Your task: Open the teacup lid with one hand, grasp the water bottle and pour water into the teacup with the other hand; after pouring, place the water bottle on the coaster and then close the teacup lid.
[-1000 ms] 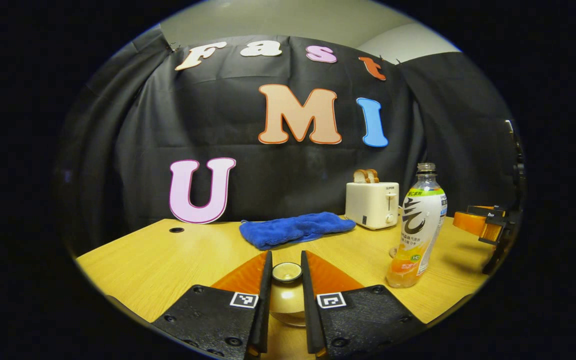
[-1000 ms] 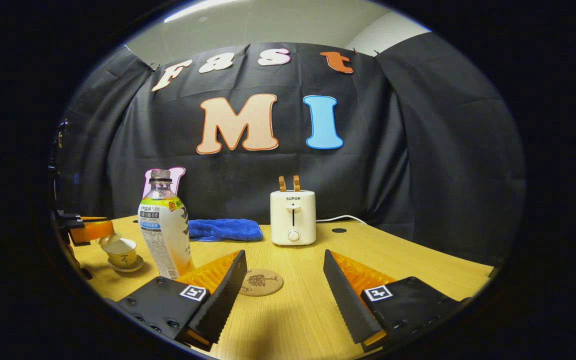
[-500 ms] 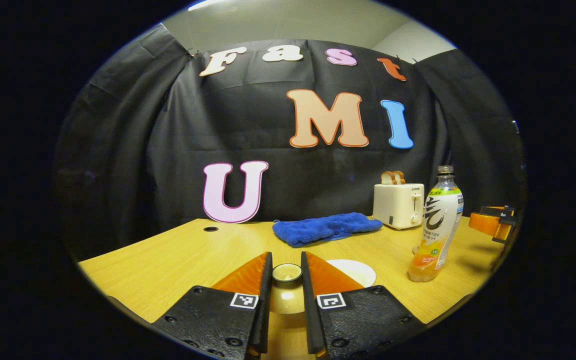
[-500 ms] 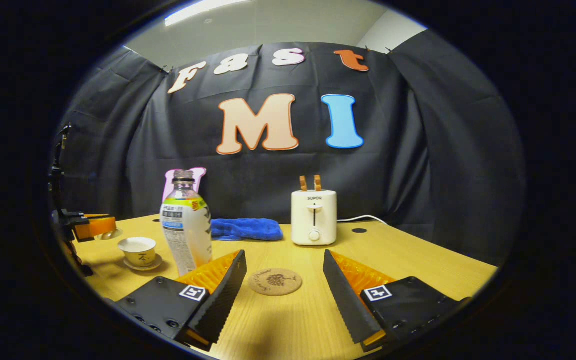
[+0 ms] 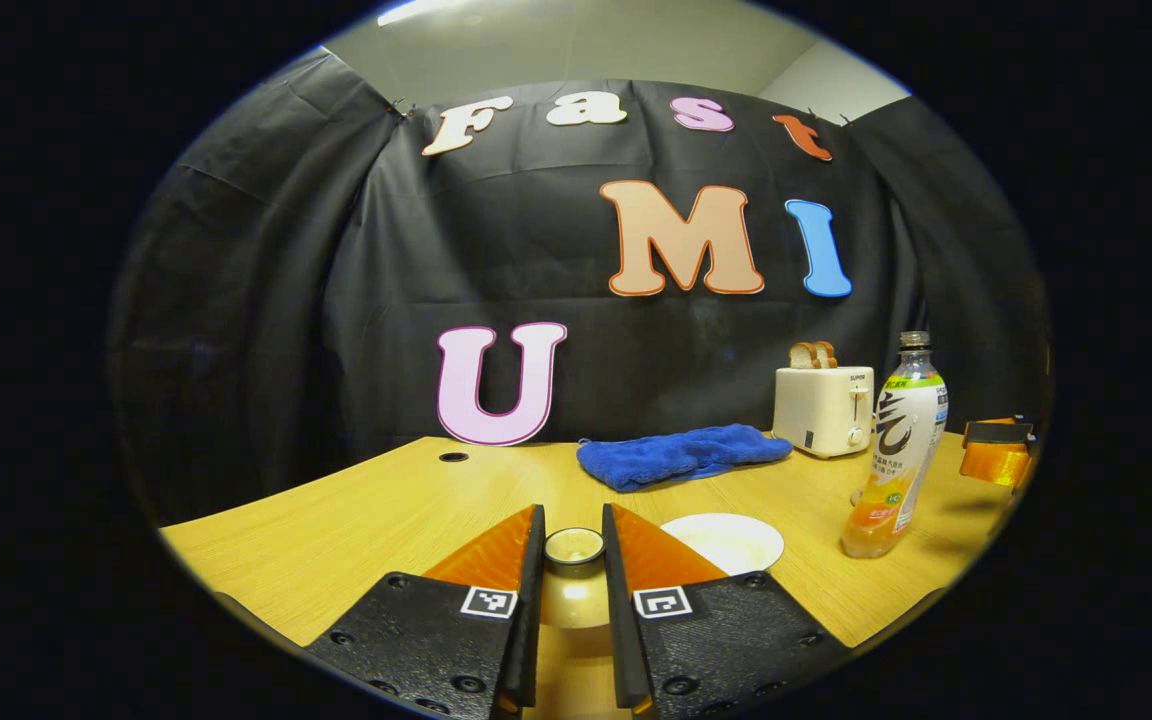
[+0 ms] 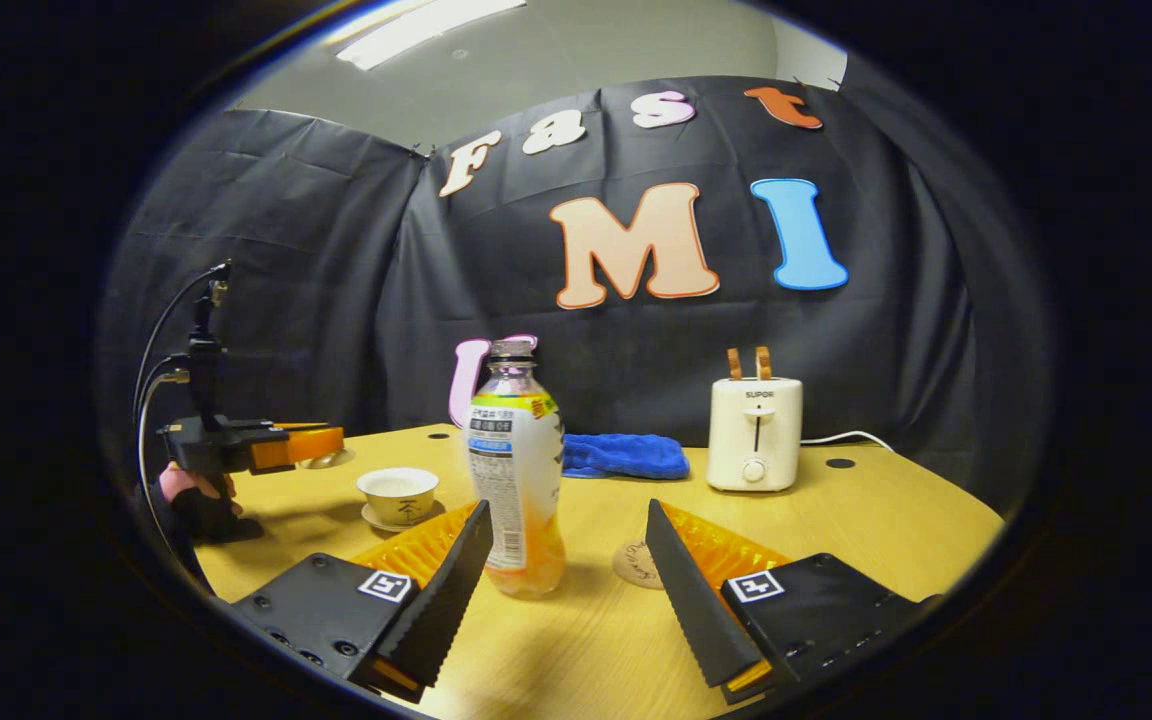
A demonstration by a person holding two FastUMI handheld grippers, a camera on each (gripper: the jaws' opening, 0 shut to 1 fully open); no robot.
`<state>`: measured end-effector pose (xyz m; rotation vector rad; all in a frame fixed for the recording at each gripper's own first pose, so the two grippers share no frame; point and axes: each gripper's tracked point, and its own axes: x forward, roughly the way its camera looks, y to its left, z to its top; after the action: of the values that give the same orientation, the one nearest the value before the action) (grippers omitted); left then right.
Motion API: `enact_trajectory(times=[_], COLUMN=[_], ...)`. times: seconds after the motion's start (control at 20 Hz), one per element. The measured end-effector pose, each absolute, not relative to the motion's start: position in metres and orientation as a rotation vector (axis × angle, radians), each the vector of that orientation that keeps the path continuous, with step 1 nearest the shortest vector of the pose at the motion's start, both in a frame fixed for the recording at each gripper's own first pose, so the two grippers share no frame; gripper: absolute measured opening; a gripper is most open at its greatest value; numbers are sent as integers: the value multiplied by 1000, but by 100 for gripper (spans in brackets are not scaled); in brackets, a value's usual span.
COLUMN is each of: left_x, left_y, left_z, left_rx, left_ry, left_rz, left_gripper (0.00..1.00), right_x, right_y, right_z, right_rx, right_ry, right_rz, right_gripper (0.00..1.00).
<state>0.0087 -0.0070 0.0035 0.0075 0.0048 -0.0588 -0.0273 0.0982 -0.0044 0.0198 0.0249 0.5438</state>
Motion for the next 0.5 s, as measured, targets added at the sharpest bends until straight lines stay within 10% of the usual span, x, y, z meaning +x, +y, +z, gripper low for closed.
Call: enact_trajectory(times=[0.5], left_x=[6], left_y=[7], left_z=[3], left_rx=[9], left_ry=[6], left_rz=[-34], left_gripper=[28], right_x=[-23], right_y=[135], right_z=[-11], right_rx=[17], right_ry=[49], right_rz=[610], right_gripper=[98])
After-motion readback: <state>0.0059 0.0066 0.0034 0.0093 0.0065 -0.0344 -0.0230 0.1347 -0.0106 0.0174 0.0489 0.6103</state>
